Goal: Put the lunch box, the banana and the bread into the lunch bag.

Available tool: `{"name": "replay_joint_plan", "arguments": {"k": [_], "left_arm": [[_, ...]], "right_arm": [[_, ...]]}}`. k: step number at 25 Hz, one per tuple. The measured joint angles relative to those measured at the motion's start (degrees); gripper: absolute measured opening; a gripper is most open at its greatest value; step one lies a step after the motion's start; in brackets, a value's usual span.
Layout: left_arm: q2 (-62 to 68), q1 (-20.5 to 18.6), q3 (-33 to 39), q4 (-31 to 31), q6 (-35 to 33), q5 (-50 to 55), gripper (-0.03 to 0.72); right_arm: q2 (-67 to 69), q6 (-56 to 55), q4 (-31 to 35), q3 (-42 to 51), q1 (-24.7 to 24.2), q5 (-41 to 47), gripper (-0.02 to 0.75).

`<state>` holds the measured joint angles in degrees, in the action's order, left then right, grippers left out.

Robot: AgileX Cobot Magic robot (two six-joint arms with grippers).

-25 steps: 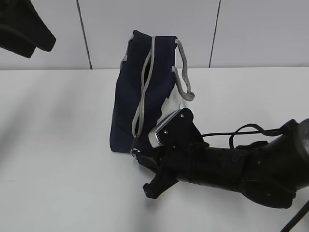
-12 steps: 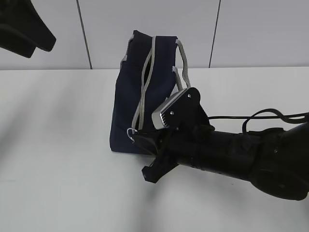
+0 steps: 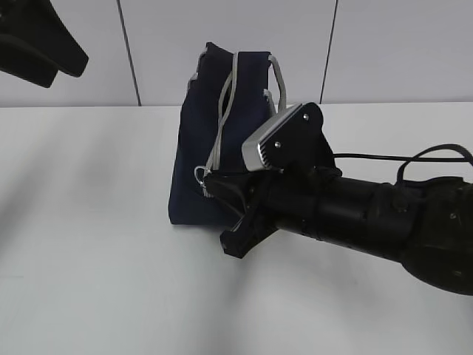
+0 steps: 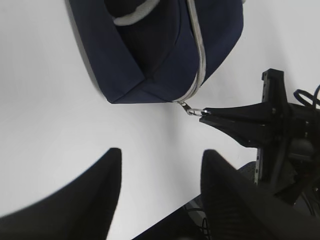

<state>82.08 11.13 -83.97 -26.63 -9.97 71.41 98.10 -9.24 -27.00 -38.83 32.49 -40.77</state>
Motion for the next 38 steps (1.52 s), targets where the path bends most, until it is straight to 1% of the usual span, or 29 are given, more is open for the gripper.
{"name": "replay_joint_plan", "arguments": {"k": [7,10,18,20,22,26,31,38], "left_arm": [[0.0,0.0,0.0,0.0,-0.3,0.0,0.370],[0.0,0.0,0.0,0.0,-0.5,0.0,0.370],[0.0,0.0,0.0,0.2,-1.0,0.0,0.370],[0.0,0.0,0.0,0.2,-1.1,0.0,0.370],[0.0,0.0,0.0,0.2,-1.1,0.0,0.370],[0.0,0.0,0.0,0.2,-1.1,0.0,0.370],[0.0,0.0,0.0,0.2,-1.1,0.0,0.370],[0.0,0.0,0.0,0.1,-1.3,0.0,0.370]], "right_arm": [[-4.1,-2.3,-1.1,0.1,0.0,2.9,-0.016],[-5.1,-5.3,-4.2,-0.1,0.0,4.3,-0.016],[-5.7,-14.3,-14.8,-5.5,0.0,9.3,-0.016],[-5.7,-15.0,-16.0,-6.1,-0.1,9.9,-0.016],[-5.7,-15.5,-16.5,-6.4,-0.7,10.1,-0.016],[-5.7,-17.5,-17.7,-7.8,-3.5,10.1,-0.016],[-5.7,-22.7,-22.8,-12.0,-7.0,10.1,-0.016],[-5.7,-24.1,-25.3,-17.1,-7.6,12.2,-0.016]]}}
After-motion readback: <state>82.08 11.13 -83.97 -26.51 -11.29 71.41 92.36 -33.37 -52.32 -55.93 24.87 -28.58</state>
